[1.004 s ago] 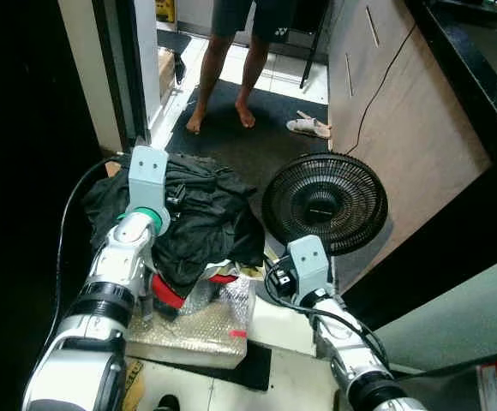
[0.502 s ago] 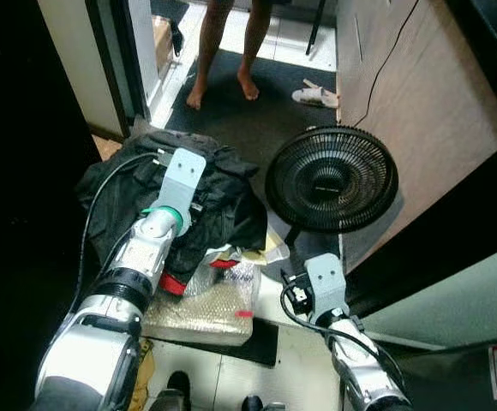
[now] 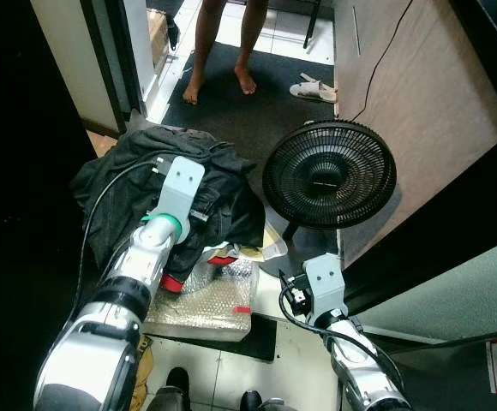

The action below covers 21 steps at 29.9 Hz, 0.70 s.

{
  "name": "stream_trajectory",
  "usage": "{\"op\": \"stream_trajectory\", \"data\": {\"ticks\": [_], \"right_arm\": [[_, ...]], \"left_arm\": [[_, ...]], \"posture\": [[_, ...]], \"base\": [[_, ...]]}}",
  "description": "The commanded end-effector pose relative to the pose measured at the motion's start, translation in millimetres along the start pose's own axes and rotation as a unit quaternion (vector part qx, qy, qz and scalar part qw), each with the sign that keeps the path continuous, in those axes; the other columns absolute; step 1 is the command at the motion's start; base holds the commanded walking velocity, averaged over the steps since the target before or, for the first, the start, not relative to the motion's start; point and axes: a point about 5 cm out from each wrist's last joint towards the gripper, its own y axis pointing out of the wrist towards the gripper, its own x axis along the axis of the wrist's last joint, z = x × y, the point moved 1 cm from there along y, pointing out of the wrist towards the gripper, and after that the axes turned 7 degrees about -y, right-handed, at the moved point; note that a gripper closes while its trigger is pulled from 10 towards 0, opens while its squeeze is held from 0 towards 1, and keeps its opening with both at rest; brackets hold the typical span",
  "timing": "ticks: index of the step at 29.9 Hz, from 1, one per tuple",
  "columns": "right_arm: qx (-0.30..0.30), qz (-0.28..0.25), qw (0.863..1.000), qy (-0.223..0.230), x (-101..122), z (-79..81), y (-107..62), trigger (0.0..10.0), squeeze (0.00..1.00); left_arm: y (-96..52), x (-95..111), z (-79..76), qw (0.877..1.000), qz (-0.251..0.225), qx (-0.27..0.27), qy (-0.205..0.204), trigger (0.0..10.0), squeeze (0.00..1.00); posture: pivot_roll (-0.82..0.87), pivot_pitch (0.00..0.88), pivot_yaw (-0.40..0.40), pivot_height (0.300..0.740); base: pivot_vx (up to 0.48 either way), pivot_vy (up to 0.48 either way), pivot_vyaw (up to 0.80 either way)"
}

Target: Clothes washing

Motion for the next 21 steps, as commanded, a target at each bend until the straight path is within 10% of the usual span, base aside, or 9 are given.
{"op": "stream_trajectory", "data": {"ticks": [1,3,4,21], "right_arm": [[0.003,0.026,1.000,0.004,-13,0.3,-8.5,10.0,0.00],[0.003,0.027,1.000,0.004,-13,-0.1,-8.7,10.0,0.00],[0.003,0.027,1.000,0.004,-13,-0.4,-8.8,10.0,0.00],[-0.001,0.031,1.000,0.001,-14,-3.9,-9.4,10.0,0.00]], "left_arm": [[-7.8,-34,-2.7,0.998,0.054,0.000,-0.022,3.7,0.00],[-8.5,-35,-3.2,0.998,0.053,0.000,-0.025,3.7,0.00],[-9.8,-37,-4.0,0.998,0.052,0.000,-0.027,0.2,0.00],[-22.0,-36,-11.0,0.998,0.017,-0.007,-0.056,0.0,0.00]], "posture": [[0.05,0.384,-0.067,0.740],[0.05,0.384,-0.067,0.740],[0.05,0.383,-0.067,0.740],[0.05,0.381,-0.069,0.740]], "base": [[0.000,0.000,0.00],[0.000,0.000,0.00],[0.000,0.000,0.00],[0.000,0.000,0.00]]}}
